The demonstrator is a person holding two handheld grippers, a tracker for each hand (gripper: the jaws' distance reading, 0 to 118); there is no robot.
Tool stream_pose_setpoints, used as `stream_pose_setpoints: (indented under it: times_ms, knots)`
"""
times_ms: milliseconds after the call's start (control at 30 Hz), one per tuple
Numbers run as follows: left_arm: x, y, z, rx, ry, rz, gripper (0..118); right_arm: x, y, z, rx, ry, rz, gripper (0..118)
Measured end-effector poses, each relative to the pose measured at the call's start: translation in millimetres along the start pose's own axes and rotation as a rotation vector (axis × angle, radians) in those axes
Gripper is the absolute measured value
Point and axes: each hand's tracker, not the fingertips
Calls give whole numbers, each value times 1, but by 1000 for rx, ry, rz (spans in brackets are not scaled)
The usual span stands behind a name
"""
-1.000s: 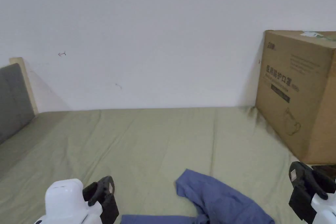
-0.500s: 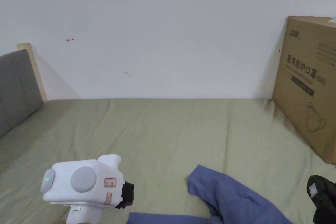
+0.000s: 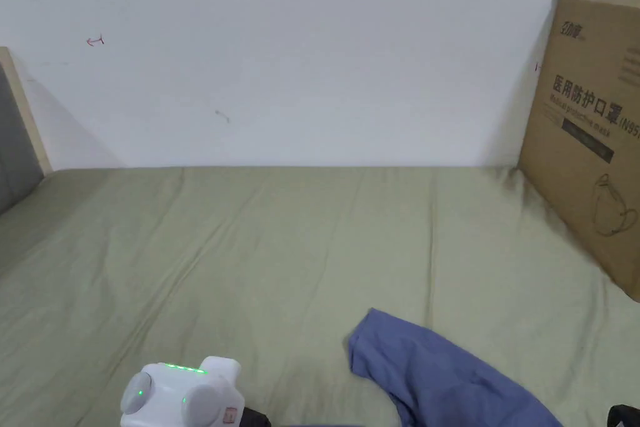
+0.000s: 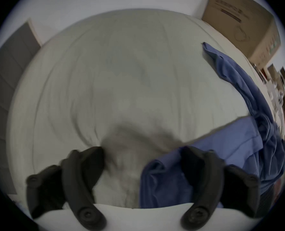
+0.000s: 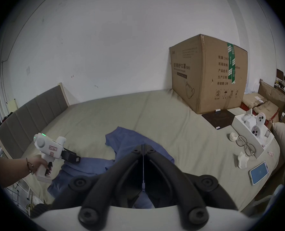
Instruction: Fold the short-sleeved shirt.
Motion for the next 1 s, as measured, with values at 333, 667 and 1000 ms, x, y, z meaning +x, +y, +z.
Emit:
stream_pose_setpoints:
  times_ms: [333,667,1000]
  knots:
    - [-31,-14,131,293,-173,136,3,37,34,-115,-210,176,-21,0]
    - [-60,-21,173,318,-150,177,3,66,47,-312,-750,119,-28,116]
    - [-62,-34,171,284,-129,166,3,36,13,-325,-777,14,228,51]
